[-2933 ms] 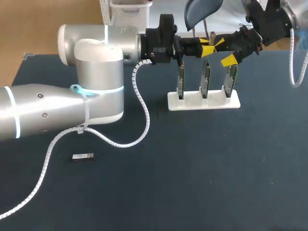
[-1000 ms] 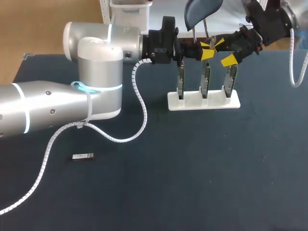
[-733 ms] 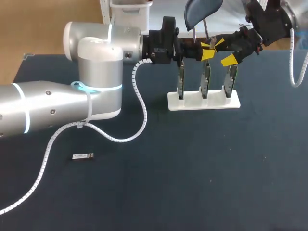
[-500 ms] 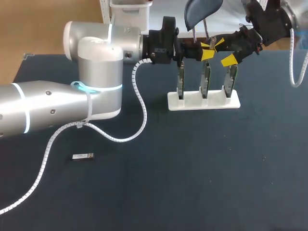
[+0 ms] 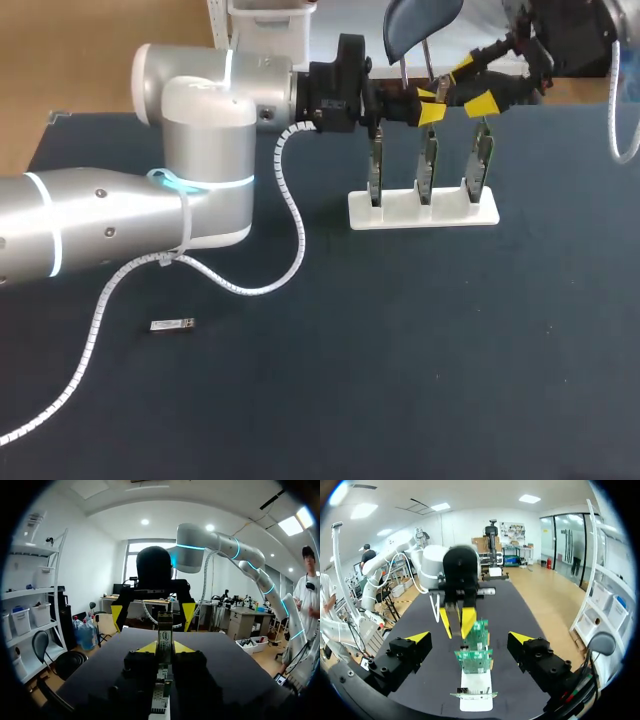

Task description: Pick up the optical module with the left hand, and insert it into the network port with the right hand.

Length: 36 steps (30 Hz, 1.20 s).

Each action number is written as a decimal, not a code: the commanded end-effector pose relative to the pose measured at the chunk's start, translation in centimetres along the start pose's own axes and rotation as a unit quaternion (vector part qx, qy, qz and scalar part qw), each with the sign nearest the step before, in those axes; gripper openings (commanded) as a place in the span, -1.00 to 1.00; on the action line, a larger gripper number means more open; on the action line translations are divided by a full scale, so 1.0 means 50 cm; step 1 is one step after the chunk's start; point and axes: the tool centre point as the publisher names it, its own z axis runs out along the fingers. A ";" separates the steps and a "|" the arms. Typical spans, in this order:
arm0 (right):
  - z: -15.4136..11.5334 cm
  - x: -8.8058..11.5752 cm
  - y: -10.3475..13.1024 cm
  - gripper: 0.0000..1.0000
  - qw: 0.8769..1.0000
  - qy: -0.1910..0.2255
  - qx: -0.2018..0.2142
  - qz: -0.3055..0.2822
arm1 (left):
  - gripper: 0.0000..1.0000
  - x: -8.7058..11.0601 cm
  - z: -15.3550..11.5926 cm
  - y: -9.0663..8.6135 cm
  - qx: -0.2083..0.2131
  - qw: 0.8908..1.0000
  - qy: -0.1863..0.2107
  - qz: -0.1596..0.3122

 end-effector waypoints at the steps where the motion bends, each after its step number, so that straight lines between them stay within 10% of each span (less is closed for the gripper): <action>1: -0.005 -0.019 0.017 1.00 1.000 -0.002 0.005 -0.012 | -1.00 -0.001 0.001 0.002 0.000 1.000 0.001 0.000; 36: 0.045 -0.055 0.022 1.00 1.000 -0.010 0.010 0.013 | -1.00 -0.001 0.001 0.002 0.000 1.000 0.001 0.000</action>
